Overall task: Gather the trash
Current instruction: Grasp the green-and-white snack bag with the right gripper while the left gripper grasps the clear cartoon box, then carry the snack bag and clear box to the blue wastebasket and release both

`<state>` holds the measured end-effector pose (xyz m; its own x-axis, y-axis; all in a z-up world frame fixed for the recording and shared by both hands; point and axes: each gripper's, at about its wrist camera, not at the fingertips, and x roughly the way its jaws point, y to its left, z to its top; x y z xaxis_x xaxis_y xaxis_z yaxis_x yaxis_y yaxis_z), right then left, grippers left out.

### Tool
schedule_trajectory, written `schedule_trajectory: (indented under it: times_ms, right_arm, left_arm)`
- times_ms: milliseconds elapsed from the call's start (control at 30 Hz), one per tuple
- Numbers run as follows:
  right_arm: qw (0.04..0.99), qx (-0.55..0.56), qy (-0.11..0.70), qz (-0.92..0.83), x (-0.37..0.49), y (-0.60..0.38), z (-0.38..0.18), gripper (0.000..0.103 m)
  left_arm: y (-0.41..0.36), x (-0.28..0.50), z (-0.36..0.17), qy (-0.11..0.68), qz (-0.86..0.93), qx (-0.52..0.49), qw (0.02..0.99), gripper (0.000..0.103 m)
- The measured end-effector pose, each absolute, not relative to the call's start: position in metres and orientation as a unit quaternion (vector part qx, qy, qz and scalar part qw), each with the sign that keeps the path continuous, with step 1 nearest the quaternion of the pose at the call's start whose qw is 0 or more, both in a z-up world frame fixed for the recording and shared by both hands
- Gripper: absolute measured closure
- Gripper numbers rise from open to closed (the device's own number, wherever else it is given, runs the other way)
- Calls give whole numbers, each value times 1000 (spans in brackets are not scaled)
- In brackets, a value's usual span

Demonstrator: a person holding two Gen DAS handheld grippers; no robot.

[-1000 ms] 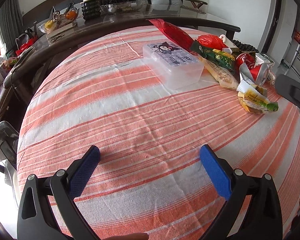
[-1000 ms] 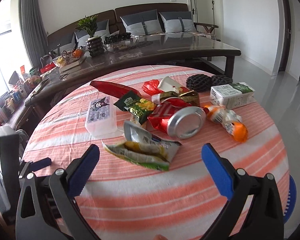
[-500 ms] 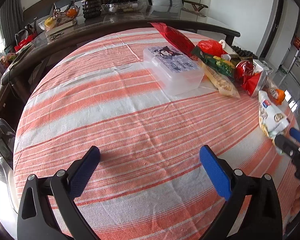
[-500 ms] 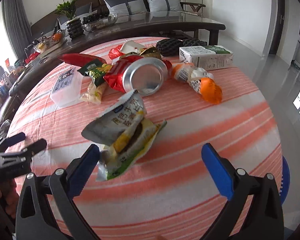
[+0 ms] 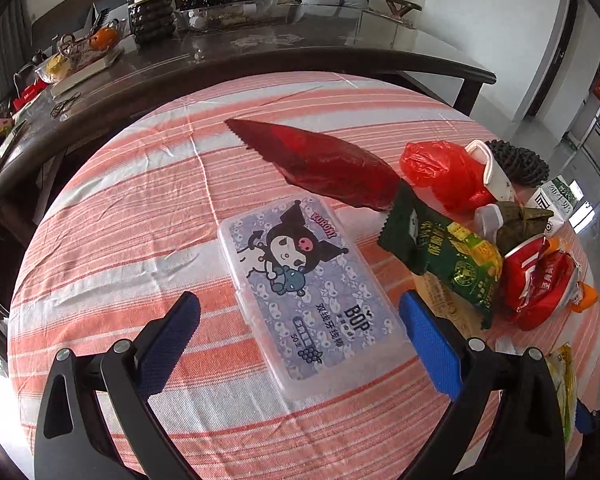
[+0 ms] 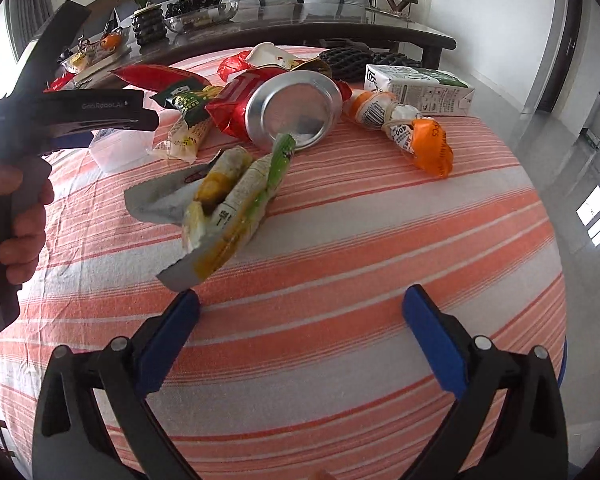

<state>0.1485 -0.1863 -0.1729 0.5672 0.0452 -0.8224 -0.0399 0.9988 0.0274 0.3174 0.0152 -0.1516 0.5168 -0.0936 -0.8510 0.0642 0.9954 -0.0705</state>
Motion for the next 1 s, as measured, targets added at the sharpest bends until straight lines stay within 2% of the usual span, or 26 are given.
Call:
schedule_trajectory:
  times_ms: [33, 67, 100, 200, 367, 467, 533, 567, 600, 733, 833, 900, 1000]
  right_arm:
    - [885, 2, 465, 24, 149, -186, -173, 5]
    - [885, 3, 465, 24, 149, -186, -173, 5]
    - [885, 4, 465, 24, 149, -187, -172, 5]
    - [886, 11, 464, 28, 148, -190, -172, 5]
    - [889, 65, 449, 66, 142, -208, -167, 4]
    - [885, 41, 457, 81, 140, -206, -167, 4]
    - [880, 31, 468, 80, 141, -201, -165, 5]
    - [879, 52, 467, 85, 143, -202, -161, 5]
    - [879, 76, 462, 94, 144, -203, -156, 5]
    - [876, 114, 450, 132, 168, -186, -134, 4]
    - [854, 117, 495, 106, 198, -177, -142, 6]
    - [840, 134, 515, 102, 207, -180, -147, 51]
    - [847, 126, 505, 111, 197, -184, -136, 57]
  left_arm:
    - [21, 317, -153, 490, -60, -33, 869, 12]
    - [25, 316, -153, 491, -80, -49, 866, 25]
    - [28, 313, -151, 488, -91, -52, 866, 30]
    - [35, 298, -148, 491, -114, -35, 863, 33]
    - [55, 236, -145, 502, -177, -28, 846, 33]
    - [58, 205, -148, 510, -194, -12, 838, 32]
    - [60, 195, -148, 507, -193, -8, 840, 23]
    - [60, 193, -146, 504, -189, -11, 843, 15]
    - [61, 194, -143, 498, -186, -15, 847, 11]
    - [51, 211, -139, 498, -174, -12, 849, 10]
    - [48, 225, -148, 522, -159, 0, 838, 12]
    - [48, 228, -150, 526, -153, 10, 836, 38]
    - [48, 221, -146, 523, -177, 3, 834, 38]
